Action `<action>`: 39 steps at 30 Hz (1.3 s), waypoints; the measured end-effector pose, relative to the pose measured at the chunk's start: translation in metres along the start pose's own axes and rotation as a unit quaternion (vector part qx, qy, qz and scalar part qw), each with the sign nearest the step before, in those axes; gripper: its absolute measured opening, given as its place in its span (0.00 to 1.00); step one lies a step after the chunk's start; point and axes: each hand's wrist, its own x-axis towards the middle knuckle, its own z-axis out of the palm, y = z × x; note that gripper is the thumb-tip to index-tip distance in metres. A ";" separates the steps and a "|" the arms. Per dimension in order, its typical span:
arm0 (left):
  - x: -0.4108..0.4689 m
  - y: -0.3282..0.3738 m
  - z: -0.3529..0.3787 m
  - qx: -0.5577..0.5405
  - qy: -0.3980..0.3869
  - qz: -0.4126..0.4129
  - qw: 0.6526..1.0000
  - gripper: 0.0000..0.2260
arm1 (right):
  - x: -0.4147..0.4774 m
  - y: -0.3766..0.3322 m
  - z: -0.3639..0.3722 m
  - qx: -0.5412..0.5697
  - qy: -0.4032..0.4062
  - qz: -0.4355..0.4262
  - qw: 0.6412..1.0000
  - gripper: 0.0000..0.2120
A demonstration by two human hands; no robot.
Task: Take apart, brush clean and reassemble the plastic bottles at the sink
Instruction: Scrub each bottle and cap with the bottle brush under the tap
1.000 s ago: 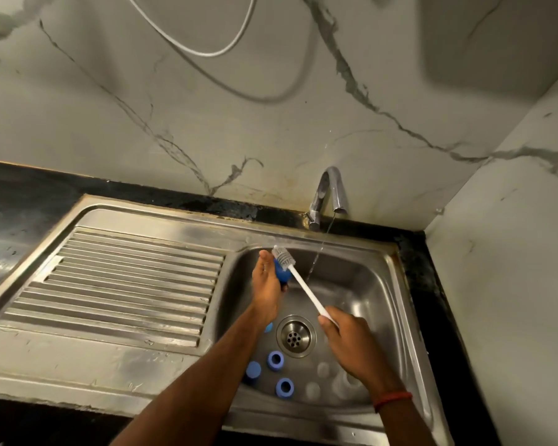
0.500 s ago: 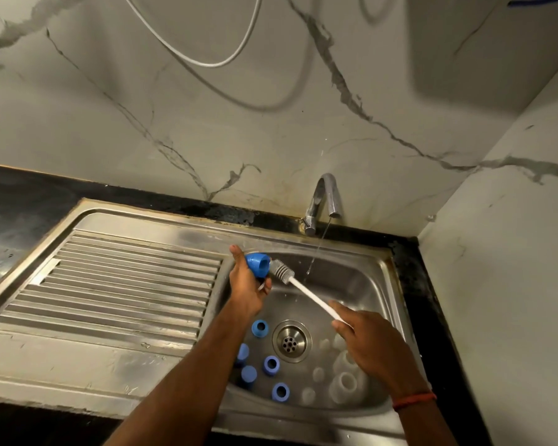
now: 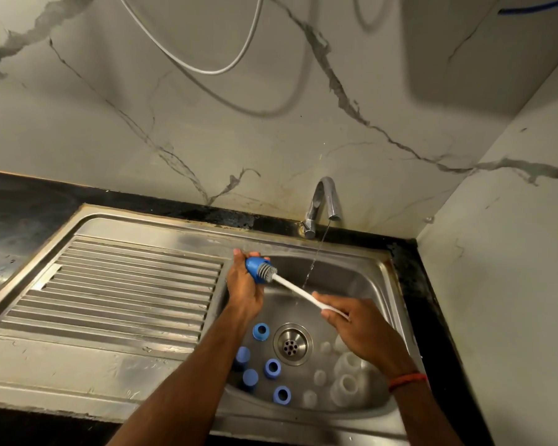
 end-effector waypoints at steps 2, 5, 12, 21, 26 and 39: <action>-0.003 0.006 0.011 0.026 -0.007 0.030 0.999 0.18 | 0.001 -0.006 0.004 -0.063 0.025 0.017 0.998 0.18; -0.004 0.006 0.016 0.034 -0.003 0.038 0.999 0.19 | -0.003 -0.013 0.019 -0.168 -0.011 0.031 0.985 0.19; -0.006 -0.003 0.004 0.062 0.039 0.031 0.997 0.21 | 0.002 -0.004 -0.001 -0.147 -0.012 0.019 0.989 0.19; -0.009 0.006 0.005 0.135 0.031 -0.033 0.990 0.25 | 0.000 0.003 -0.008 -0.127 -0.026 0.029 0.991 0.19; -0.006 0.006 0.008 0.179 0.048 -0.011 0.983 0.25 | -0.008 -0.003 0.010 -0.139 -0.078 0.012 0.987 0.18; -0.022 0.029 0.002 -0.078 0.049 -0.118 0.989 0.21 | -0.027 0.029 0.004 0.040 0.018 0.065 0.997 0.16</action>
